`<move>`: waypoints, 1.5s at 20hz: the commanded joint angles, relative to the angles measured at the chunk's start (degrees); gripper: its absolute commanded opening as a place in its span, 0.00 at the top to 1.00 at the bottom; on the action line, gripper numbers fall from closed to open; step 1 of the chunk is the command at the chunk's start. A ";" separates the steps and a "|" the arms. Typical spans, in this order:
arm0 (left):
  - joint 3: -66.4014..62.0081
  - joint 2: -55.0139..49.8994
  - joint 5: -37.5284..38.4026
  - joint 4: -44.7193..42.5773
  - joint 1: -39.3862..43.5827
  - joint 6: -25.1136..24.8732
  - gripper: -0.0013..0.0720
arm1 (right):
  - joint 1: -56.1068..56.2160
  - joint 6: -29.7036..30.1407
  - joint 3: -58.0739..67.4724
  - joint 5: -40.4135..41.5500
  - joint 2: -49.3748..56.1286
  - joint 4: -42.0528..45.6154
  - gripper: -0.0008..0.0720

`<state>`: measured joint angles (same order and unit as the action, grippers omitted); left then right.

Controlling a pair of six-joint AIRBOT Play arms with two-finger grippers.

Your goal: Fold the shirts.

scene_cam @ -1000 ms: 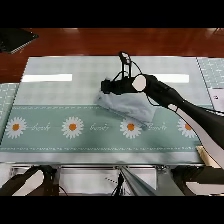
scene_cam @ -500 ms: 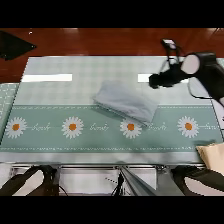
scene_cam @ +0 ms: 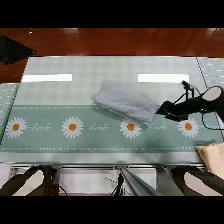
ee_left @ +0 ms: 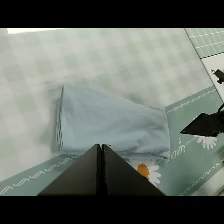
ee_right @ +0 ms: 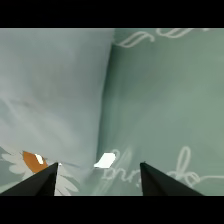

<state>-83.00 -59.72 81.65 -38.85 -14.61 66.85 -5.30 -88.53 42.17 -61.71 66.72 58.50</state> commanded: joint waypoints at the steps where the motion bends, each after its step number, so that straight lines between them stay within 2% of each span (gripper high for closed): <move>1: 0.02 0.02 0.09 -0.22 0.00 0.50 0.95 | 3.34 1.88 -8.68 15.02 -0.44 -12.96 0.18; 4: 0.02 0.02 0.09 -0.22 0.00 0.52 0.95 | 9.18 -1.51 -9.55 23.65 1.42 -13.60 0.18; 7: 0.02 0.02 0.09 -0.22 0.00 1.92 0.95 | 13.40 -2.64 -9.55 30.47 4.92 -19.04 0.20; 8: 0.02 0.02 0.09 -0.22 0.00 1.92 0.95 | 13.57 -2.10 -9.42 31.76 4.96 -19.76 0.42; 9: 0.02 -0.02 0.07 -0.22 0.00 1.92 0.95 | 12.96 -1.68 -8.98 31.61 4.31 -18.91 0.78; 10: 0.02 -0.02 0.07 -0.22 0.00 1.92 0.95 | 11.67 -0.11 -8.22 30.53 2.93 -18.93 0.94; 12: 0.15 -0.04 -0.17 -0.22 0.02 1.95 0.95 | 7.82 5.14 -5.33 26.29 -1.57 -17.94 0.94; 13: 0.52 -0.02 -0.79 -0.22 0.28 1.97 0.95 | 5.49 5.77 -3.21 23.45 -4.33 -15.78 0.94; 15: 2.03 -0.02 -2.84 -0.22 1.62 1.97 0.95 | -0.35 4.81 2.51 16.00 -10.36 -9.92 0.94; 18: 5.55 -0.04 -7.04 -0.22 5.29 1.95 0.95 | -11.87 -1.42 13.00 1.22 -17.31 -2.49 0.94; 21: 8.90 -0.07 -12.13 -0.22 9.68 1.77 0.95 | -25.14 -1.44 22.29 -13.49 -20.52 1.84 0.94; 24: 10.25 -1.33 -14.19 -0.20 12.79 1.18 0.95 | -37.68 -1.22 29.03 -27.71 -20.76 8.92 0.94; 27: 10.29 -3.82 -14.14 -0.22 14.43 -0.24 0.95 | -46.80 -0.33 31.32 -37.05 -20.79 18.27 0.94; 30: 10.29 -5.44 -14.14 -0.24 14.73 -1.25 0.95 | -53.11 -0.48 31.32 -40.87 -22.03 31.01 0.94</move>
<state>-72.97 -63.64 68.07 -39.07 -0.75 66.89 -51.48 -88.95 72.05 -94.83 45.71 76.86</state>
